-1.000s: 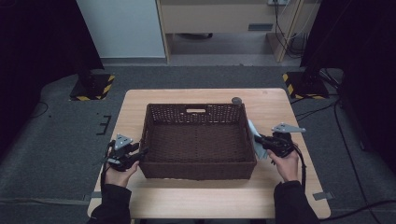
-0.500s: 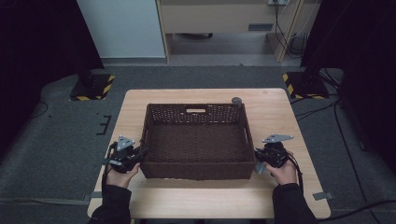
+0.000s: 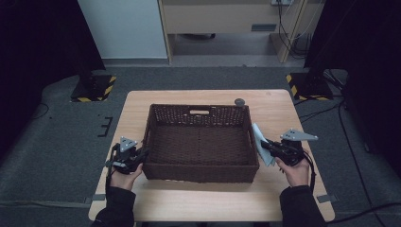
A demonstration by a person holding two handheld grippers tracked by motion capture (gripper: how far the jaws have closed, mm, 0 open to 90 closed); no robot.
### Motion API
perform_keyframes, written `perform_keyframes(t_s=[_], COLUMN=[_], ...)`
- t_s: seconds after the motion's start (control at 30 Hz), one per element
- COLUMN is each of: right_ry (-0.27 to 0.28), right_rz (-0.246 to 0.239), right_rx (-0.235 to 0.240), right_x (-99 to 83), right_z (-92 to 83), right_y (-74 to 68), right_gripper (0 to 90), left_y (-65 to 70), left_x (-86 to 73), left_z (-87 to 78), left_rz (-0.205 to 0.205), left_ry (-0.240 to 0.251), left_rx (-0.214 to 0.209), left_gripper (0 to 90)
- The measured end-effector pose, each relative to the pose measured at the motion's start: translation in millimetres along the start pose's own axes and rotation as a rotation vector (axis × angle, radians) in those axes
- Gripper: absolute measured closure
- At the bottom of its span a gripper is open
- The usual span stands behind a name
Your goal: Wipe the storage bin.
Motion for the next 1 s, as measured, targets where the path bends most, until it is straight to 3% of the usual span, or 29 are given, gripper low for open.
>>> perform_keyframes(t_s=[0.03, 0.07, 0.13, 0.17, 0.3, 0.4, 0.43, 0.5, 0.57, 0.67, 0.77, 0.83, 0.9, 1.0], right_ry=[-0.047, -0.047, -0.129, -0.129, -0.226, -0.228, -0.220, -0.223, -0.217, -0.194, -0.168, -0.131, -0.133, -0.188], right_rz=[0.002, 0.002, 0.004, 0.004, 0.004, 0.007, 0.003, 0.002, 0.003, 0.014, 0.020, 0.022, 0.020, 0.014], right_rx=[-0.005, -0.005, -0.012, -0.012, -0.035, -0.038, -0.044, -0.044, -0.048, -0.060, -0.057, -0.026, -0.022, -0.021], right_x=[-7.0, -7.0, -20.7, -20.7, -35.7, -36.1, -35.3, -35.5, -34.7, -31.6, -28.3, -23.6, -23.7, -30.0], right_z=[6.8, 6.8, 20.7, 20.7, 33.2, 34.4, 33.6, 32.5, 31.7, 29.8, 26.9, 24.0, 25.0, 33.1], right_y=[-0.4, -0.4, 0.6, 0.6, 4.0, 6.1, 7.4, 7.8, 9.1, 10.5, 9.7, 6.5, 5.4, 2.3], right_gripper=[83.6, 83.6, 83.6, 83.6, 83.6, 83.5, 83.5, 83.5, 83.5, 83.5, 83.5, 83.5, 83.6, 83.5], left_y=[-0.5, -0.5, -1.7, -1.7, -6.6, -10.8, -15.7, -18.3, -18.9, -20.5, -21.3, -21.3, -20.6, -19.3], left_x=[-0.2, -0.2, 0.6, 0.6, 1.7, 5.2, 7.7, 9.8, 12.9, 18.6, 20.0, 17.7, 17.9, 17.9], left_z=[0.1, 0.1, -0.4, -0.4, 0.2, 2.5, 2.7, 2.4, 3.9, 7.2, 14.7, 17.4, 16.9, 15.6], left_rz=[-0.006, -0.006, 0.039, 0.039, 0.068, 0.084, 0.085, 0.080, 0.099, 0.104, 0.105, 0.066, 0.065, 0.047], left_ry=[0.004, 0.004, 0.003, 0.003, 0.008, 0.010, 0.025, 0.032, 0.038, 0.038, 0.019, 0.014, 0.013, 0.012], left_rx=[-0.010, -0.010, -0.018, -0.018, -0.067, -0.079, -0.056, -0.071, -0.060, -0.047, -0.060, -0.104, -0.095, -0.079], left_gripper=[76.4, 76.1, 73.8, 72.5, 68.7, 65.1, 58.9, 55.3, 53.2, 55.3, 61.3, 64.4, 65.2, 69.8])
Point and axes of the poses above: each handheld gripper's, and its own axes: z roughly forward along the jaws, x roughly out of its top, y roughly to its right, the point moved 7 cm from there along z, roughly forward along the jaws, and after that the axes turned 8 degrees about -y, right-handed, at the moved point
